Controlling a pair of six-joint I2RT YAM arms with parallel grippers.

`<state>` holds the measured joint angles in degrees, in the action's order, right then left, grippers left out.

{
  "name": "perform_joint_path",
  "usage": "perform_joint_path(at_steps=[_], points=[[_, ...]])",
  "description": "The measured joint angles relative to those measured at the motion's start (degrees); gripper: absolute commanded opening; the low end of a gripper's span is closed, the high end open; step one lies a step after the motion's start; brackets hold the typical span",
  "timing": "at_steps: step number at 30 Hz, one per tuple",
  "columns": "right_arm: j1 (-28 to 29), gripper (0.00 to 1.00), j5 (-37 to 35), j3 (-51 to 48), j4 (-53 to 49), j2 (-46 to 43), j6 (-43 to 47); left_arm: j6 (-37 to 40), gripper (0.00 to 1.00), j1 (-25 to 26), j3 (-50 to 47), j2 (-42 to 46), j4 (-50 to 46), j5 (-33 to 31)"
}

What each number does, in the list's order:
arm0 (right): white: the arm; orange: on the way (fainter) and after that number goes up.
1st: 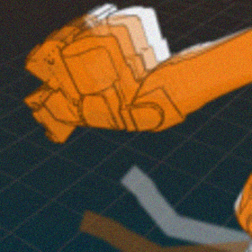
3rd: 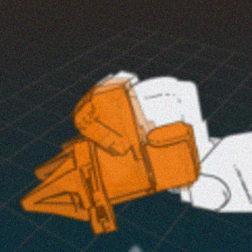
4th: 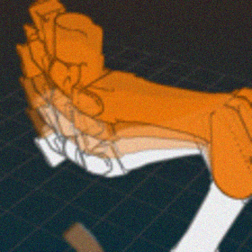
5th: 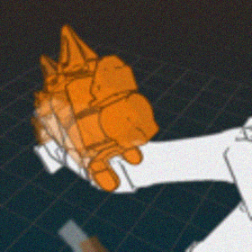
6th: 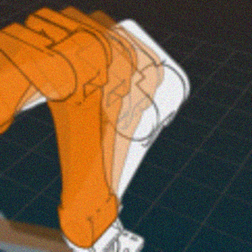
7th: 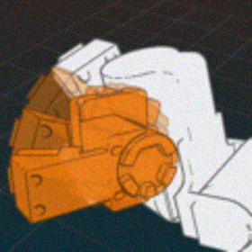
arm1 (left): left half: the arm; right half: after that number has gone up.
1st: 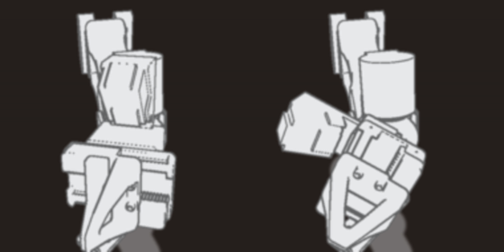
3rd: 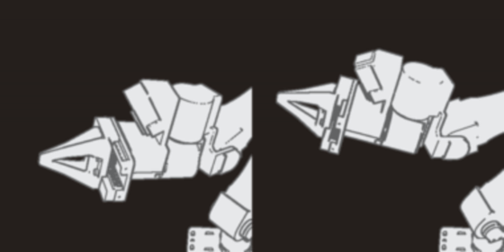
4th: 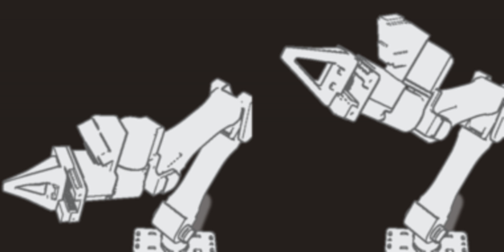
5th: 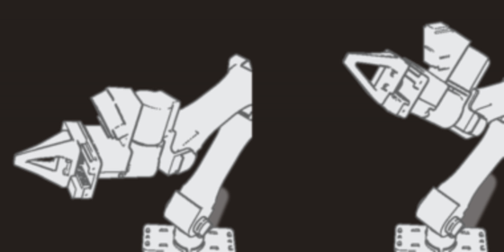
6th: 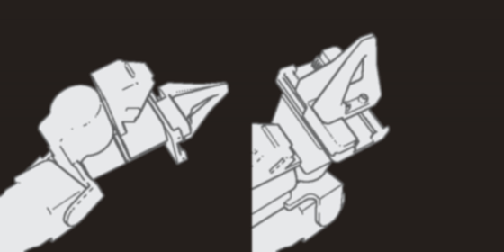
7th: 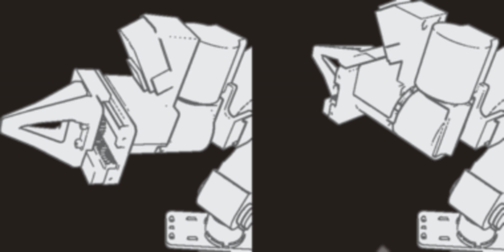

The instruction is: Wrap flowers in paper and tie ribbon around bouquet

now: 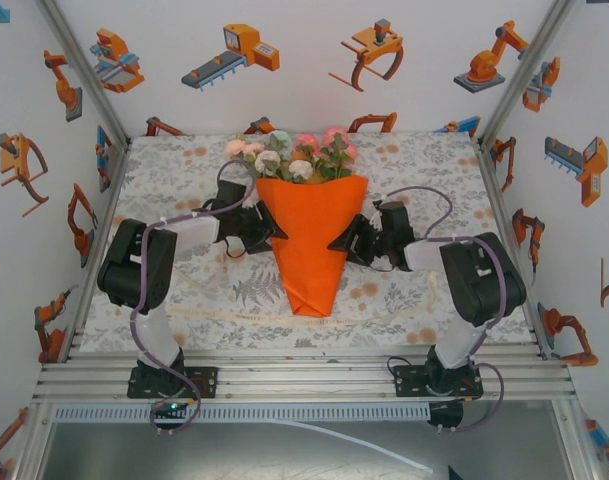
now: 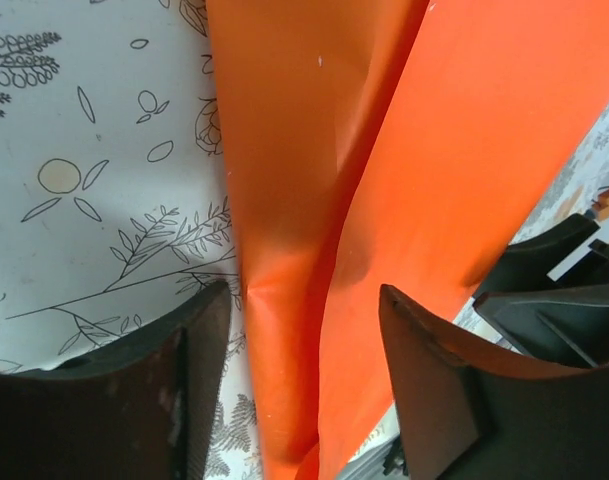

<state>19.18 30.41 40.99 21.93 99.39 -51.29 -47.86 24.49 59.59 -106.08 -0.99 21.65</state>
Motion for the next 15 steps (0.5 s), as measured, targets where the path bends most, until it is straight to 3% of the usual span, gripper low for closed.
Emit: perform_joint_path(at_steps=[4, 15], points=[[0.04, 0.47, -0.37, 0.0, -0.24, 0.15, -0.17, -0.11, 0.36, 1.36, -0.83, 0.0, 0.09, -0.81], [0.15, 0.24, -0.39, 0.0, -1.11, 0.0, -2.43, -1.29, 0.13, 2.12, -1.99, 0.61, -1.57, -1.64]])
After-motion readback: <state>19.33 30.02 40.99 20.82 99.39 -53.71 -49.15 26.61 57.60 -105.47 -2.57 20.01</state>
